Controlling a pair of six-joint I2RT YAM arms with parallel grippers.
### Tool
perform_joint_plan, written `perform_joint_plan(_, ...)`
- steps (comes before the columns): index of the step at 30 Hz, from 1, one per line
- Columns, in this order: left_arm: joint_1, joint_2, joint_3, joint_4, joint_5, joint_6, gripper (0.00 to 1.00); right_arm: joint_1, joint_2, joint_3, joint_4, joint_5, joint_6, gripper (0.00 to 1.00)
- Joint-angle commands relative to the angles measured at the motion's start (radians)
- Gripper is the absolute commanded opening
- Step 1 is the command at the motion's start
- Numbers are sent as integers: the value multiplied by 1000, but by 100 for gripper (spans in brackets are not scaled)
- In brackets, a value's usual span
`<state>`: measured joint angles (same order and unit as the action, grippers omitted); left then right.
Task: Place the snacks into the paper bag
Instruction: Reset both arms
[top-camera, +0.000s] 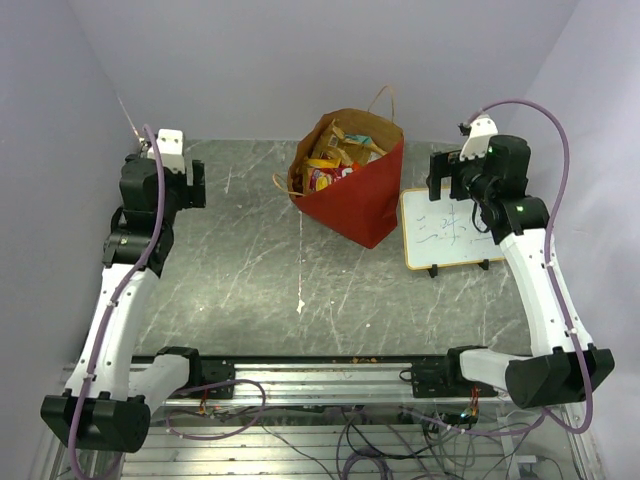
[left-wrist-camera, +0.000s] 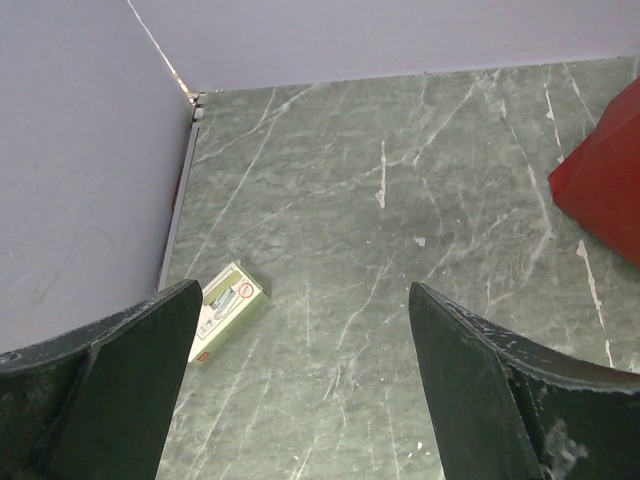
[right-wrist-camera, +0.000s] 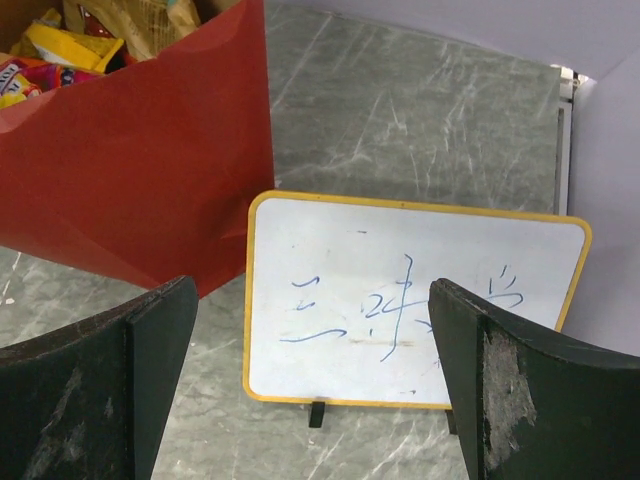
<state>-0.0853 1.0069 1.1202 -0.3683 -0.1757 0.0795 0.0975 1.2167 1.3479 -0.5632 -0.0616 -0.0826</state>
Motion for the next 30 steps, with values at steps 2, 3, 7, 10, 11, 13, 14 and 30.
perform_joint_plan(2,13,-41,-13,64,-6,-8,96,-7,-49,-32,-4,19,30,100)
perform_joint_plan(3,13,-52,-15,63,6,-15,96,-6,-68,-43,2,13,15,100)
perform_joint_plan(7,12,-135,-86,101,109,-58,95,-6,-178,-124,52,2,-8,100)
perform_joint_plan(10,12,-177,-125,144,190,-36,95,-7,-254,-177,90,6,-32,100)
perform_joint_plan(11,12,-173,-118,141,205,-25,95,-6,-266,-183,91,4,-43,100)
perform_joint_plan(13,12,-152,-87,124,217,-1,96,-7,-280,-190,83,-8,-68,100)
perform_joint_plan(14,12,-141,-69,117,211,7,95,-6,-287,-198,89,-3,-73,100)
perform_joint_plan(30,51,-209,-117,73,242,-3,95,-99,-371,-244,94,-51,-52,100)
